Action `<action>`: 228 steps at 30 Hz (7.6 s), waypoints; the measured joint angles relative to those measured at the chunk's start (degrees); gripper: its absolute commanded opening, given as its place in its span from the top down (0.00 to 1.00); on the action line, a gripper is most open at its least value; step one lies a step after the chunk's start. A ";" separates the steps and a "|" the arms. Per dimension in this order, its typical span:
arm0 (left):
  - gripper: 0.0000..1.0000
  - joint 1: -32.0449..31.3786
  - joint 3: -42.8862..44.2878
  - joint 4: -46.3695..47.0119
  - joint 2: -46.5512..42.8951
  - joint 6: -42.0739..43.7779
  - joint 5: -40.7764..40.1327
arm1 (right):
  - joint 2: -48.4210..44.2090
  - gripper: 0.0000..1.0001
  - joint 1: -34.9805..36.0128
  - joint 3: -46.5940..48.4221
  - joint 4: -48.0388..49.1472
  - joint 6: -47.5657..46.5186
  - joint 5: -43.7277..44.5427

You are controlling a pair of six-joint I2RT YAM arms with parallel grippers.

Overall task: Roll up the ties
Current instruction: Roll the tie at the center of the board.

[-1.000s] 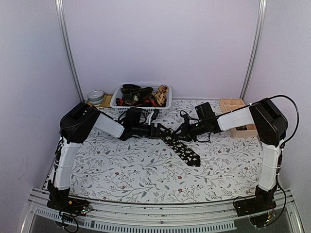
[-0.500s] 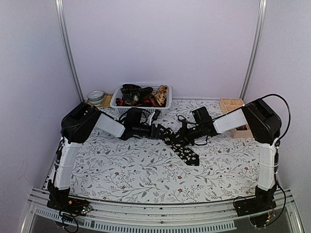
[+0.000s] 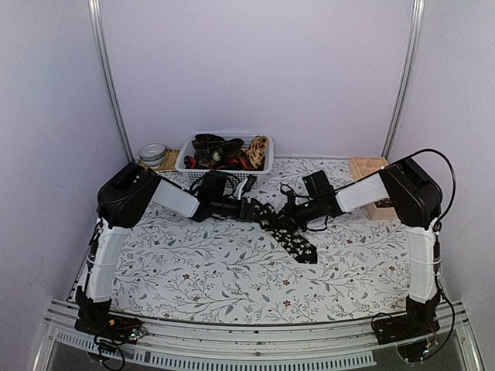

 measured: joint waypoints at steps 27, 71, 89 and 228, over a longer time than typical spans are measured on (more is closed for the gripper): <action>0.99 -0.66 2.14 -9.44 -0.46 7.13 -4.81 | 0.48 0.92 0.26 1.62 -0.79 1.11 2.23; 1.00 -16.68 8.76 -33.90 -7.65 25.07 -54.80 | -22.32 0.83 -3.63 -24.85 -5.46 -14.01 10.10; 1.00 -22.23 7.02 -31.36 -7.39 32.94 -69.70 | -21.35 0.82 0.63 -25.20 -2.12 -12.83 11.96; 0.23 -7.52 -3.13 -18.08 -12.41 6.40 -18.88 | -12.94 0.74 -0.76 -16.26 2.73 -1.29 3.15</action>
